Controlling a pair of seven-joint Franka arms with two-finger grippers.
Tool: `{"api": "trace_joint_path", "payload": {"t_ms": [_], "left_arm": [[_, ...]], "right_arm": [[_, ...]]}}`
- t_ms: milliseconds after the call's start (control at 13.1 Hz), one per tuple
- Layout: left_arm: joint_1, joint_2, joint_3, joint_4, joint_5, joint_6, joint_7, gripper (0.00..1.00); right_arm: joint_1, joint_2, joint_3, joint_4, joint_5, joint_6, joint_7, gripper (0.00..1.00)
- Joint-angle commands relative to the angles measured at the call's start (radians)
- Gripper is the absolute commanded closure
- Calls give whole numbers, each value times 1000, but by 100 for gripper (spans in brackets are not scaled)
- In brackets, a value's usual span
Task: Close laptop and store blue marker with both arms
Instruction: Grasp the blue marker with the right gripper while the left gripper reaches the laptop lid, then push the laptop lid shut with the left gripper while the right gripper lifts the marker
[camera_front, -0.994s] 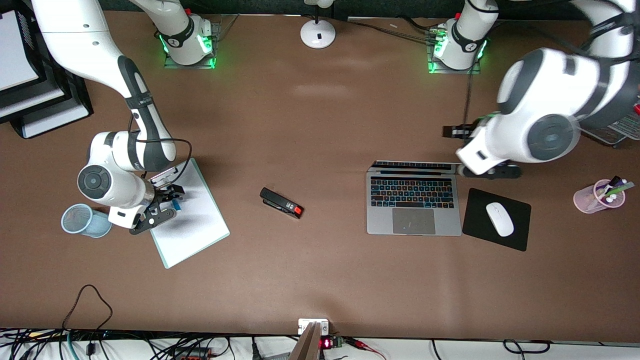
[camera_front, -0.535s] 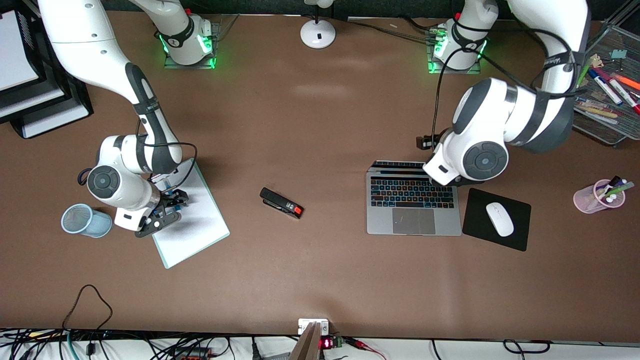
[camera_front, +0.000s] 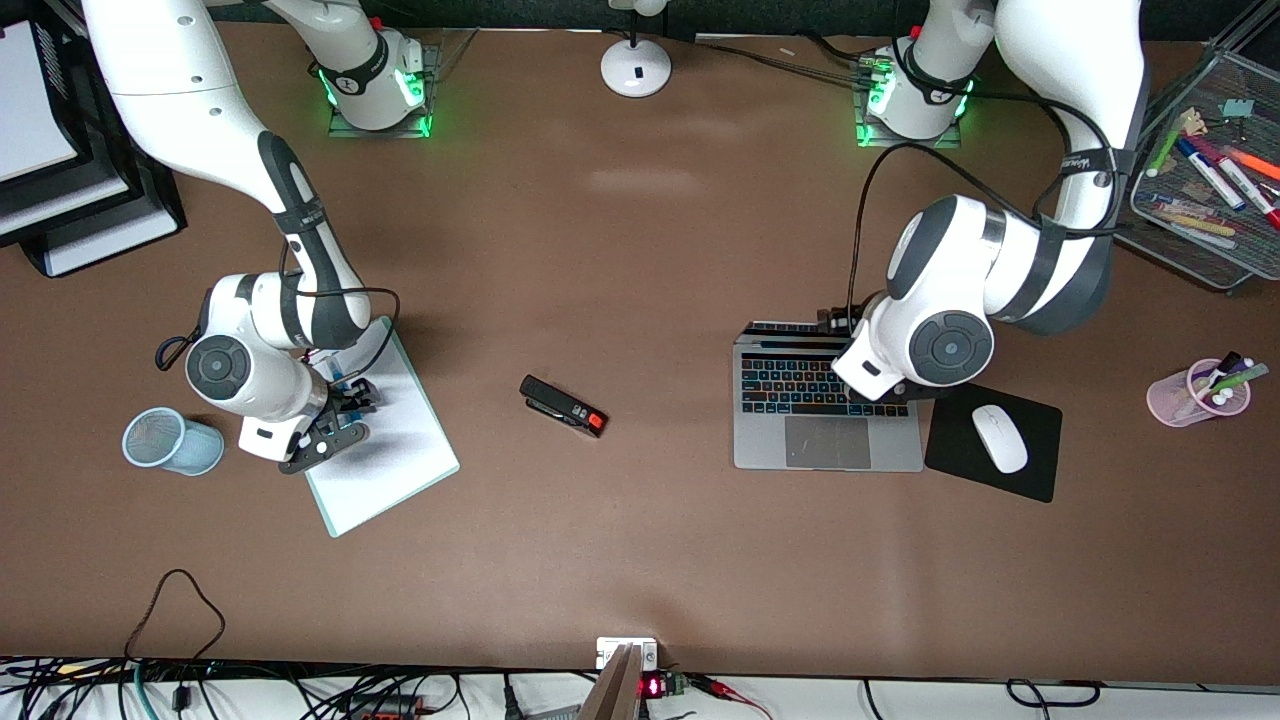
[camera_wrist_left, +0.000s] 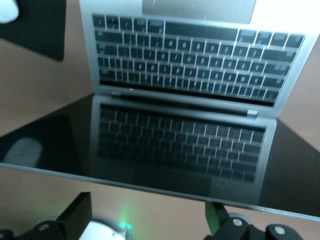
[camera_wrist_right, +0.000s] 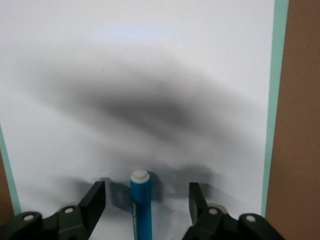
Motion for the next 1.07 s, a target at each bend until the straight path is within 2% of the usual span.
{"api": "trace_joint_path", "payload": {"t_ms": [0,76,229,382,535,612,765,994], "left_arm": [[0,31,7,24,-4,32,7,0],[2,42,7,32,-7,38,10,0],[2,80,13,73,-9,58,8,0],[5,122,17,135,-12,76,7,0],[28,137,17,142,-15,145,7,0],[40,150,17,142,-15,171,8,0],[48,160,17,142,-17,211,8,0],[48,182,17,142,-15,254,10,0]], "right_arm": [[7,-7,-3,-11,8,2,-16,35],[7,-7,-3,-11,8,2,-17,37],[8,-7,-3,-11,8,2,-20,51],[10,-7,-3,-11,8,2,-16,59],[8,-5,-3,-11,8,2,-17,69],[10,-5,-3,-11,8,2,-14,71],[13,-7,-3,-11,8,0,-13,84],[14,-14,-3,-9,8,0,-13,97]]}}
